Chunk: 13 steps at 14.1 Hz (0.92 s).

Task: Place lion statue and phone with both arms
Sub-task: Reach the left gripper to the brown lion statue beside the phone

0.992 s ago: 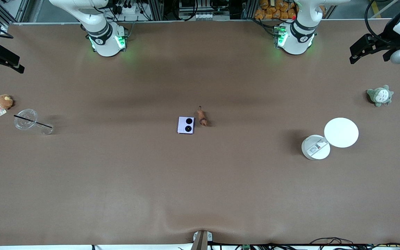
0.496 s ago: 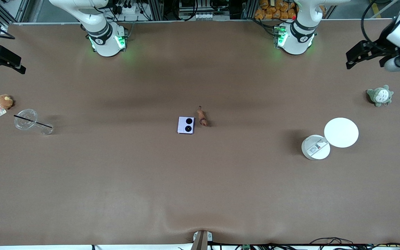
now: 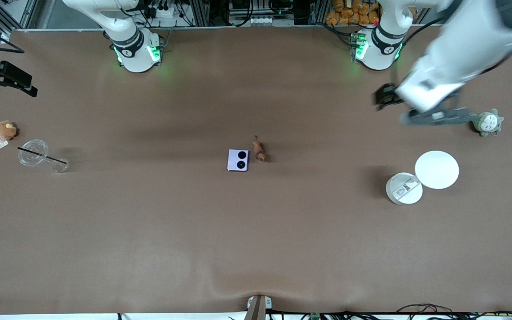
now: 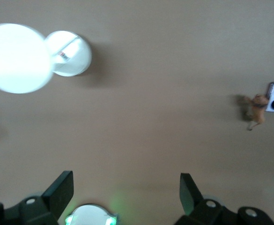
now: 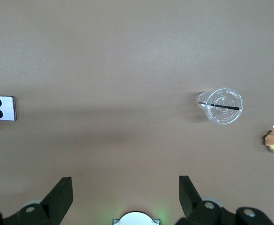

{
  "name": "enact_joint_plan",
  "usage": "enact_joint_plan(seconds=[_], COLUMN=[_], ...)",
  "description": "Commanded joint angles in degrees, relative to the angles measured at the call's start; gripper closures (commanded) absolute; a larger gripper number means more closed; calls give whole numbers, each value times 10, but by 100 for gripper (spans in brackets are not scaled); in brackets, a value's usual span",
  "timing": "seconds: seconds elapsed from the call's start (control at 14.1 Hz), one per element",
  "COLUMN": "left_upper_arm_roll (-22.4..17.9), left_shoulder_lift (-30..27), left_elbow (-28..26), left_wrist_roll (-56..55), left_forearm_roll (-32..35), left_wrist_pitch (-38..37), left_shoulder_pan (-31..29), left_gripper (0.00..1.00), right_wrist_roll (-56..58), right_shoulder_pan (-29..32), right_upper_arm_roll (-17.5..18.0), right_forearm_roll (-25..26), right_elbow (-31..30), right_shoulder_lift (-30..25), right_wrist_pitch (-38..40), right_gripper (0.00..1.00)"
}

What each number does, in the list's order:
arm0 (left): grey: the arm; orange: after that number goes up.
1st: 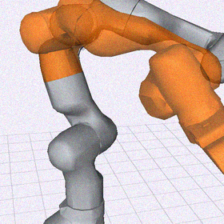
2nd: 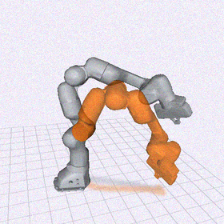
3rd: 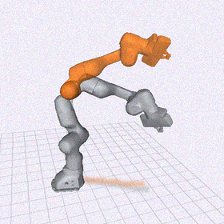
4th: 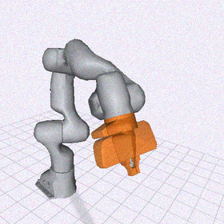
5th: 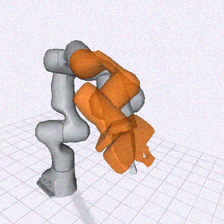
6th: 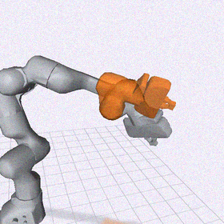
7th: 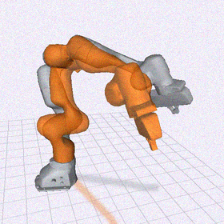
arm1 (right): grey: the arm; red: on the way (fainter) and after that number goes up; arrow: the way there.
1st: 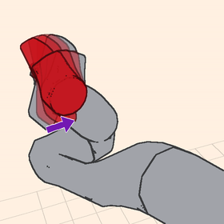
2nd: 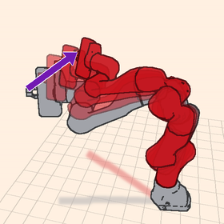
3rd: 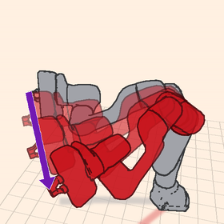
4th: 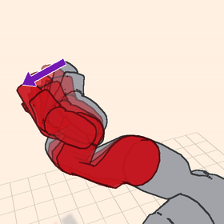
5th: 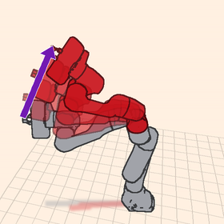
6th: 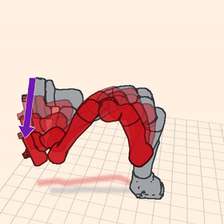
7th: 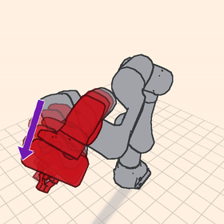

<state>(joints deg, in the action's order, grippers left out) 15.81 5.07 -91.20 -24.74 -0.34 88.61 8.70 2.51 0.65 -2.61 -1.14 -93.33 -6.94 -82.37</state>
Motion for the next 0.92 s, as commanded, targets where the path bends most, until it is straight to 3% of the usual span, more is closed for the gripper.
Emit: enact_joint_plan(seconds=[0.0,0.35,0.71,0.85], left_upper_arm_roll=[19,17,14,13], left_shoulder_lift=[43,175,284,331], left_elbow=[-13,9,30,62], left_wrist_roll=[-84,-289,-418,-484], left_forearm_roll=[-4,15,82,113], left_wrist_pitch=[62,217,313,328], left_shoulder_pan=[40,144,205,221], left_gripper=[0,0,0,0], right_wrist_roll=[-11,-11,-11,-11], right_shoulder_pan=[-5,-4,-6,-12], right_upper_arm_roll=[-1,-1,-1,-1], right_forearm_roll=[4,4,4,4], right_elbow=[10,10,9,9], right_shoulder_lift=[7,9,10,10], right_wrist_pitch=[4,4,4,4], right_gripper=[0,0,0,0])
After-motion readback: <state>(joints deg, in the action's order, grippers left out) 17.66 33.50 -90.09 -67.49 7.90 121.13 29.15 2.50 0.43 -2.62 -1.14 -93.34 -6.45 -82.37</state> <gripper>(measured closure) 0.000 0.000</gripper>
